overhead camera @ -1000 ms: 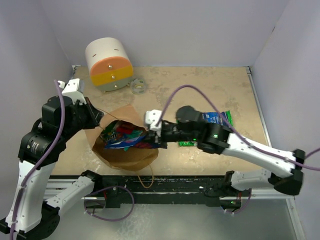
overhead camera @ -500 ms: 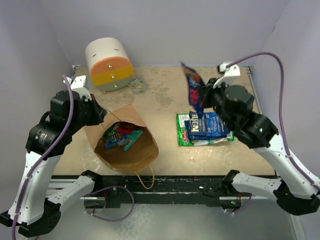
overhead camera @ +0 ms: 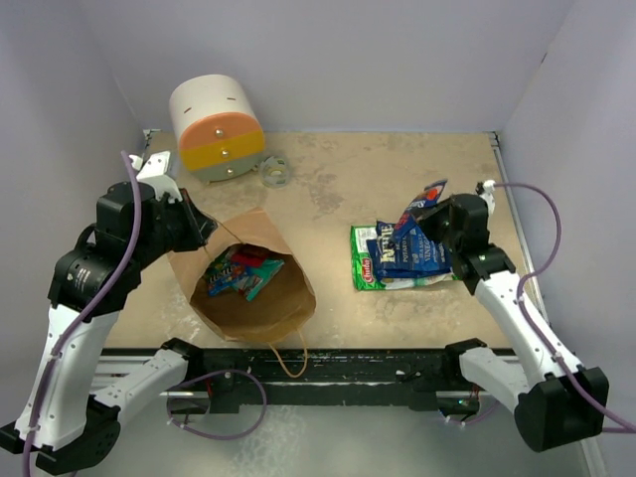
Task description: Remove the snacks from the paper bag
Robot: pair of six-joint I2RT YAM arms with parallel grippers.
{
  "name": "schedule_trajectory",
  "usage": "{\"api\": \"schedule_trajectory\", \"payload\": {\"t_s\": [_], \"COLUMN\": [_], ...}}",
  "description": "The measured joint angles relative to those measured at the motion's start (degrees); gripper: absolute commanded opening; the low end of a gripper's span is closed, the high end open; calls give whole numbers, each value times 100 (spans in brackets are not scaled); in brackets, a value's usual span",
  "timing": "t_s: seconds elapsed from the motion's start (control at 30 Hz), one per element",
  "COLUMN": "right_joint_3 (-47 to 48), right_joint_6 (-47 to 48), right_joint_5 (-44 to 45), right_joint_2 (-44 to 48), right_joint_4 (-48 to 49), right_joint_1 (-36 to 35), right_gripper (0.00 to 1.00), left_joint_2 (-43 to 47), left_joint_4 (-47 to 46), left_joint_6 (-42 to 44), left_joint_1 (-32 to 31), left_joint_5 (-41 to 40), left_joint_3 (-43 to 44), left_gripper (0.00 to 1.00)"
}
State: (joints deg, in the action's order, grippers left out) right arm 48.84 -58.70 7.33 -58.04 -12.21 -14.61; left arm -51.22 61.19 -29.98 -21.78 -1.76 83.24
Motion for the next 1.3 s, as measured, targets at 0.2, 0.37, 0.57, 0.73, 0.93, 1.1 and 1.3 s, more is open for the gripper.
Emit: {"api": "schedule_trajectory", "payload": {"t_s": [0.2, 0.37, 0.57, 0.73, 0.93, 1.1, 1.3], "right_joint_3": [-1436, -2079, -2564, -3080, -3246, -3248, -3180], "right_joint_6": [-1655, -2732, -3484, -3912, -4140, -4061, -3646], "right_joint_5": [4, 249, 872, 1001, 1086, 1012, 741], "right_joint_2": [461, 417, 450, 302, 341, 260, 0], "right_joint_4": [1718, 2608, 2962, 3185, 2905, 2745, 2083], "right_joint_1": [238, 269, 275, 295, 302, 306, 306], "right_gripper": [0, 0, 0, 0, 6, 13, 21], "left_joint_2": [-20, -39, -57, -52, -50, -42, -42], "left_joint_4": [-31, -37, -39, -46, -66, -83, -122], "left_joint_6": [-2, 0, -24, -94, -138, -256, -391], "left_joint_1": [0, 0, 0, 0, 0, 0, 0], "left_joint_5": [197, 315, 374, 396, 402, 413, 415], "left_joint_3": [-2, 0, 0, -2, -13, -92, -127], "left_gripper": [0, 0, 0, 0, 0, 0, 0]}}
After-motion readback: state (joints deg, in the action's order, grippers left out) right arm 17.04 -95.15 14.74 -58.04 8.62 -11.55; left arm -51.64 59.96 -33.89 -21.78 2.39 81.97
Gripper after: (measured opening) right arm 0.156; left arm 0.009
